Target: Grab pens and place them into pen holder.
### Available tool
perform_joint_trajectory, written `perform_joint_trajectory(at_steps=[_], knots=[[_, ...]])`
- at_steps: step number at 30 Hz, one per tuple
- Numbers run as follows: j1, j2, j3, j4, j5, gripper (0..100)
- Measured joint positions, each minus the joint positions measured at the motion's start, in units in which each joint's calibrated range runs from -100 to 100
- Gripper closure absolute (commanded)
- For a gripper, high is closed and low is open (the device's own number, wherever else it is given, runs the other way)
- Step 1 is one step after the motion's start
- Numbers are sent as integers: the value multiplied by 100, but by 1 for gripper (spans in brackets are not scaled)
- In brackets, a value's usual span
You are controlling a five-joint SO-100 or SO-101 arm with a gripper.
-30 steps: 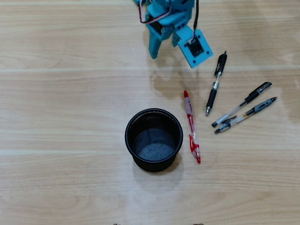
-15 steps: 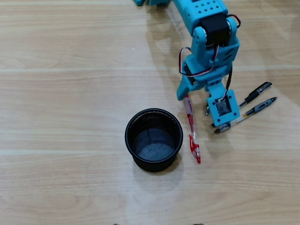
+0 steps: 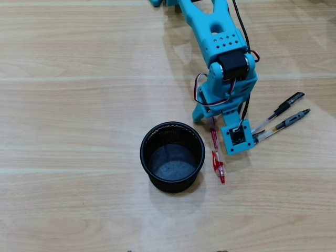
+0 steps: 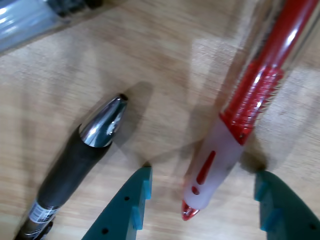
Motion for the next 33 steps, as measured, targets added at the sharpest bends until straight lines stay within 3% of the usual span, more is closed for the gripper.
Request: perform_joint_trajectory(at_steps=[4,16,27,33], knots=[[152,76,-80,0,-26,98],[152,-17,-602,9,78,98],[203,-1921,-1992,112,1346,98],[574,-2116,-1983,-1146,1596,98]])
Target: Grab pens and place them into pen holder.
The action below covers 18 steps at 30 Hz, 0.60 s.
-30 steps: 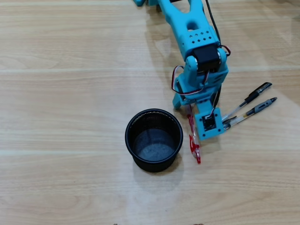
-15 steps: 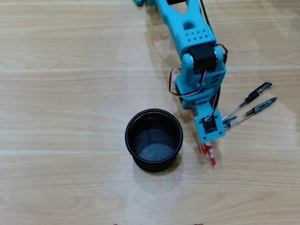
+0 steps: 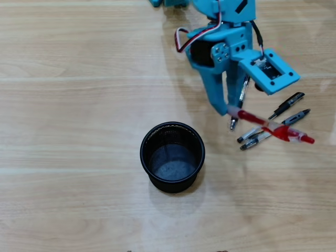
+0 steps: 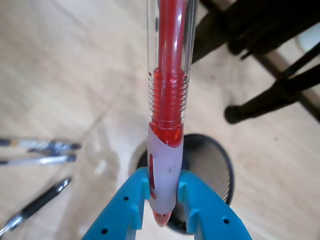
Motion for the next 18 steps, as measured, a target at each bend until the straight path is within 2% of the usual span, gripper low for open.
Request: perform_joint_trajectory(at_steps=[6,18], knots=[[447,0,841,-1490,-428,98],[1233,17,2311,-1714,-537,98]])
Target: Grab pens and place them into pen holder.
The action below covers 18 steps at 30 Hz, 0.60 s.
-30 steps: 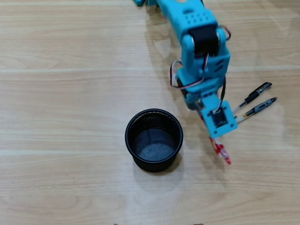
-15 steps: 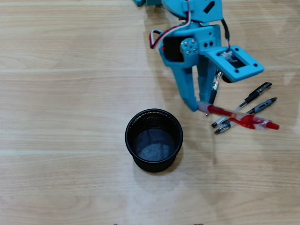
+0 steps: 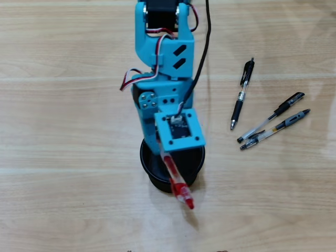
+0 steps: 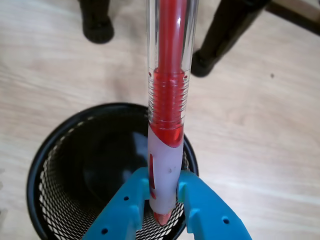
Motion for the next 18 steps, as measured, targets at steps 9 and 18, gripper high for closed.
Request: perform_joint_trajectory(at_steps=[9,18], knots=[[-127,0,514,-9,-297,96],[-245,0,514,-9,-313,88]])
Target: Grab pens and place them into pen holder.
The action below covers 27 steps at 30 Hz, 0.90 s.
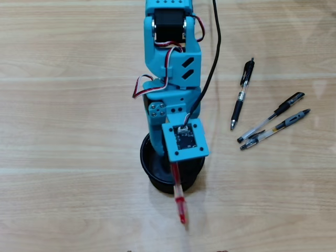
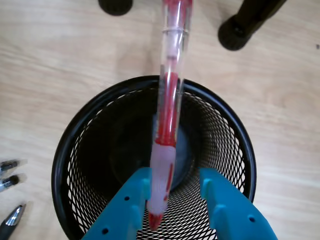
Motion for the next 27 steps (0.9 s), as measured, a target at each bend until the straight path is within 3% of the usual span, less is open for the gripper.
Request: perform_joint_trajectory(at_steps=[6,9,12,15,18,22,25,27], knots=[[0,-25,0,0,21,87],[-34,-364,0,0,402,87],[-262,-1016,35,17,829,83],[-642,-1634,35,612,819,75],[-1199,-2006,35,1800,146,72],[-2220,-2074,328,3471,-1346,75],[-2887,-1837,930,3540,-2295,75],[-3115,-1608,1257,3531,-2572,75]])
